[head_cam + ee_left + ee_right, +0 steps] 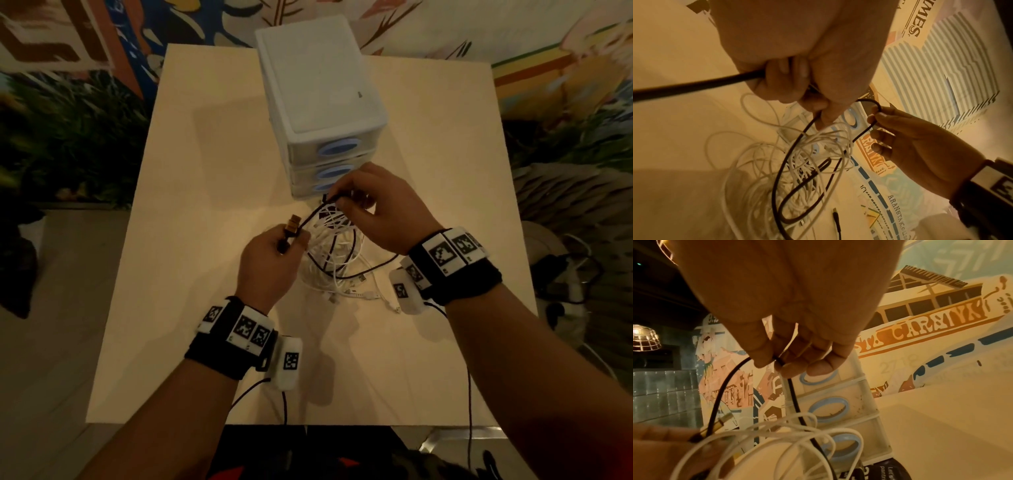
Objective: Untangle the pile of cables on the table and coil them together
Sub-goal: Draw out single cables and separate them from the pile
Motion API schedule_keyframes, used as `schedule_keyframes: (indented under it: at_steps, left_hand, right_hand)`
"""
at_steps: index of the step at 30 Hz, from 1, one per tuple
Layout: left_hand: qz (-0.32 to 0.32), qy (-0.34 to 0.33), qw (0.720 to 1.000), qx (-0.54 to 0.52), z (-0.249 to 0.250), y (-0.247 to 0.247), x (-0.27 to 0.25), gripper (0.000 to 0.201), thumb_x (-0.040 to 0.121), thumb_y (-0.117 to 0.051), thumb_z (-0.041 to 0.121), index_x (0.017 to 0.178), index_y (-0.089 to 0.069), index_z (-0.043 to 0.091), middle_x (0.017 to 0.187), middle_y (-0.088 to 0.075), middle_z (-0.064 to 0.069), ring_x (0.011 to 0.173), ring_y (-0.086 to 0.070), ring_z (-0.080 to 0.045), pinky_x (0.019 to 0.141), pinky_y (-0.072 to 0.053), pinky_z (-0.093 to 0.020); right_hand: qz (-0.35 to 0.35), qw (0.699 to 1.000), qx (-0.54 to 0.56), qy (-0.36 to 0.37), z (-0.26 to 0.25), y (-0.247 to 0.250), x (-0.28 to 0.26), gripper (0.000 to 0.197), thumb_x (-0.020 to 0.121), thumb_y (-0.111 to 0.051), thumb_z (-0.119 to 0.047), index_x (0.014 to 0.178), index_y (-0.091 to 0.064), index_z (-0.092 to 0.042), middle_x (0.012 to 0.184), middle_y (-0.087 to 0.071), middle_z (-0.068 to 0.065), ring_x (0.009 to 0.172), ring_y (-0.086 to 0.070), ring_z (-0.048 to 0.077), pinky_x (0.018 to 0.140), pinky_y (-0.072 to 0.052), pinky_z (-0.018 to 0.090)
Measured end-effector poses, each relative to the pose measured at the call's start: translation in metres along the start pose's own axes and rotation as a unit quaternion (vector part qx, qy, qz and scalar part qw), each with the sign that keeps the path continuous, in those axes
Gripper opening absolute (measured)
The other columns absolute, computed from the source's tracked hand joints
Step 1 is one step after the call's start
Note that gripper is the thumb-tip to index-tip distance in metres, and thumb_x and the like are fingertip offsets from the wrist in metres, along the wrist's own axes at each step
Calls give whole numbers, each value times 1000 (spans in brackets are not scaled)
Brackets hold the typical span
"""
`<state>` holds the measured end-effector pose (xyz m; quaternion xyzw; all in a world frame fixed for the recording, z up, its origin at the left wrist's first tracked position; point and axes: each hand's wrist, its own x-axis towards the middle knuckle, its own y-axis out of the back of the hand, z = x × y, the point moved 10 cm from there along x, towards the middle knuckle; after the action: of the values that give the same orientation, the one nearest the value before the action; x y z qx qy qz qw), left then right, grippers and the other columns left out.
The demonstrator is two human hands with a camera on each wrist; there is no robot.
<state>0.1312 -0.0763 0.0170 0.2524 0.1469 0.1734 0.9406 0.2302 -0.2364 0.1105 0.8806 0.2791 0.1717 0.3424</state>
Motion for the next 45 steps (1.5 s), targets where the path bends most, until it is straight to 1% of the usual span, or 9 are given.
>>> schedule_keyframes:
  at_steps: [5,10,15,19,27,31,38,41,45]
  left_hand:
    - [-11,25,992,-126,5,2,-6,14,90,-74,45,87,-79,32,78,-76,6,81,-70,-11,80,-54,-35]
    - [-35,1,966,-255,28,4,-13,43,81,-76,43,95,-77,2,94,-73,-23,86,-64,-13,82,-52,-32]
    - [-39,3,951,-308,43,12,-19,9,89,-72,19,96,-75,15,74,-75,12,67,-64,5,70,-49,-11]
    - [36,-7,950,-309,34,31,-17,8,94,-69,15,98,-76,17,79,-76,15,62,-61,7,66,-46,-8]
    - [-42,0,981,-187,13,9,-17,32,81,-74,55,105,-74,35,90,-75,6,78,-67,-13,75,-55,-31]
    - [-138,-17,990,-7,-9,-23,-26,9,91,-71,50,94,-73,41,81,-72,9,78,-66,-4,72,-50,-28]
    - [-167,11,980,105,-32,-29,-34,38,93,-68,49,61,-66,30,60,-65,2,60,-62,-11,63,-45,-34]
    - [-132,13,986,105,-31,-18,-29,25,91,-68,53,84,-78,31,74,-72,3,76,-68,-18,72,-52,-37]
    - [-55,-28,998,8,-14,-1,-25,26,90,-71,52,111,-76,38,102,-75,20,99,-66,4,88,-51,-22]
  right_hand:
    - [81,990,113,-14,-2,4,-9,41,78,-70,-4,111,-48,-13,108,-51,6,82,-62,22,68,-55,40]
    - [-54,987,148,-33,-10,-50,-16,38,73,-69,-7,99,-43,-16,92,-55,-1,80,-62,17,68,-57,37]
    - [-146,989,3,-36,-5,-77,-23,29,92,-70,-33,119,-62,-24,92,-68,-10,82,-65,9,81,-57,33]
    - [-121,992,-28,21,-11,-74,-25,23,94,-68,-39,102,-75,-18,98,-68,1,89,-59,15,84,-49,32]
    - [-37,999,5,-31,2,-50,-28,15,96,-66,-34,100,-77,-23,85,-69,-8,76,-62,10,71,-51,31]
    - [-4,989,103,-103,15,-41,-28,17,103,-54,-31,100,-65,-18,88,-73,-5,79,-72,13,77,-58,45]
    - [38,964,215,-151,19,-32,-28,20,111,-33,-27,102,-43,-13,92,-71,12,67,-73,27,70,-60,50]
    - [45,948,261,-179,30,-37,-32,16,110,-38,-28,99,-41,-17,93,-71,16,73,-73,33,73,-59,56]
    - [-1,958,236,-160,28,-48,-35,18,99,-61,-19,99,-43,-19,93,-70,11,82,-75,24,78,-59,56]
